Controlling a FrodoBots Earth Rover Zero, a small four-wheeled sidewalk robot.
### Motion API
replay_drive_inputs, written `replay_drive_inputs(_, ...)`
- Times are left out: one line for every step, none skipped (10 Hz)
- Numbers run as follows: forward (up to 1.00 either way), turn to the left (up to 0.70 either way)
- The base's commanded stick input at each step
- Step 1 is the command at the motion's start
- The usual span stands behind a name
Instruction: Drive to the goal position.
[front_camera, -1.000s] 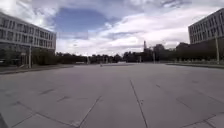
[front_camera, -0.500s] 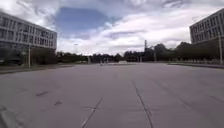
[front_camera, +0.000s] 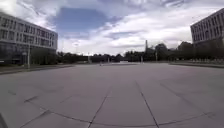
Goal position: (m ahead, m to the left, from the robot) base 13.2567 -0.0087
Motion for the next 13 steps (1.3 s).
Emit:
replay_drive_inputs(0.70, 0.00)
replay_drive_inputs(0.70, 0.00)
replay_drive_inputs(0.70, 0.00)
replay_drive_inputs(0.70, 0.00)
replay_drive_inputs(0.70, -0.18)
replay_drive_inputs(0.70, -0.35)
replay_drive_inputs(0.70, -0.35)
replay_drive_inputs(0.70, -0.35)
replay_drive_inputs(0.70, -0.35)
replay_drive_inputs(0.70, -0.35)
replay_drive_inputs(0.70, -0.35)
replay_drive_inputs(0.70, -0.35)
replay_drive_inputs(0.70, -0.35)
